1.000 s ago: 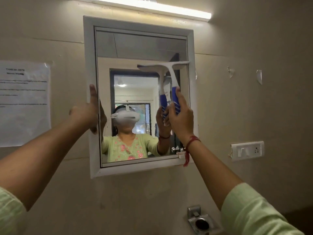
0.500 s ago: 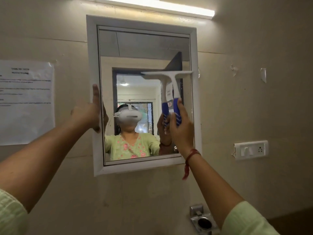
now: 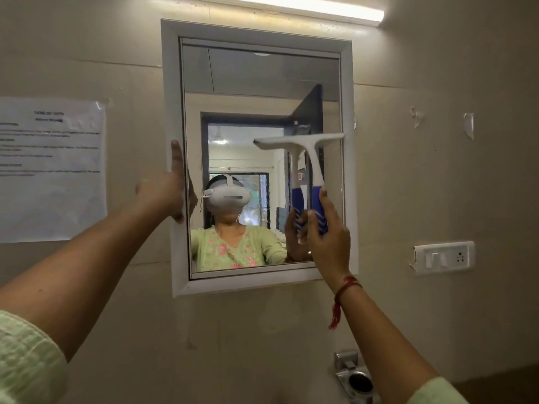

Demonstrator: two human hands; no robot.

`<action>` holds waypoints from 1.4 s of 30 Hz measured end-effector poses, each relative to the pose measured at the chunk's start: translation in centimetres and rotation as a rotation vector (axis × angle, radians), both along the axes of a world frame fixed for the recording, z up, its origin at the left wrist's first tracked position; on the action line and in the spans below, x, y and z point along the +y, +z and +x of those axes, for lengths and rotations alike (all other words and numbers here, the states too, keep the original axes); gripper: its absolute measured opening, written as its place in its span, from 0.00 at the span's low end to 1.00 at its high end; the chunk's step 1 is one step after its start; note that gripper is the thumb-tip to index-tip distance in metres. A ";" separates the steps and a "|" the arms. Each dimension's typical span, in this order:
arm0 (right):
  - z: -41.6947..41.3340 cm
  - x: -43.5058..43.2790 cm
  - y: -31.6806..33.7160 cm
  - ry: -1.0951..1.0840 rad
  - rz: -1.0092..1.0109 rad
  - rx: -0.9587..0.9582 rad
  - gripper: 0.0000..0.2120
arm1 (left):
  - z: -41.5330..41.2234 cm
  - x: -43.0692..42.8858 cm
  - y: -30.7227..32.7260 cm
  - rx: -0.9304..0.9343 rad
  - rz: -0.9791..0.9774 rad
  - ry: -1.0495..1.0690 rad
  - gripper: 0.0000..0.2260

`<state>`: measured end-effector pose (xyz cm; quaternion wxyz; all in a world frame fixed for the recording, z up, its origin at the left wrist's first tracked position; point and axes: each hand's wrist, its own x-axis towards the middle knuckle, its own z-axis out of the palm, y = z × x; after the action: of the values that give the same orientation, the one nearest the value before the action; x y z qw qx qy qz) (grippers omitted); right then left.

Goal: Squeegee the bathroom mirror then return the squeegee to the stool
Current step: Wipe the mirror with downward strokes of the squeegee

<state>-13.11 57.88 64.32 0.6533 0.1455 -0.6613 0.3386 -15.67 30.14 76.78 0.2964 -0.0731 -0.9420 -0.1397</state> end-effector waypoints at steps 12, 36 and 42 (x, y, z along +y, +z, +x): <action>-0.3 -0.5 -6.2 0.003 -0.084 -0.115 0.26 | 0.0 0.2 -0.3 0.027 -0.085 0.077 0.65; 0.1 -1.5 -3.7 -0.012 -0.077 -0.099 0.25 | 0.2 0.8 -0.6 0.075 -0.126 0.160 0.59; 0.6 -1.6 -10.4 -0.005 -0.094 -0.194 0.23 | 0.4 1.0 -0.6 0.066 -0.088 0.154 0.57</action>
<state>-12.49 56.25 53.88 0.5931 0.0795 -0.7054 0.3800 -15.26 31.10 76.13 0.3334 -0.0180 -0.9398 -0.0727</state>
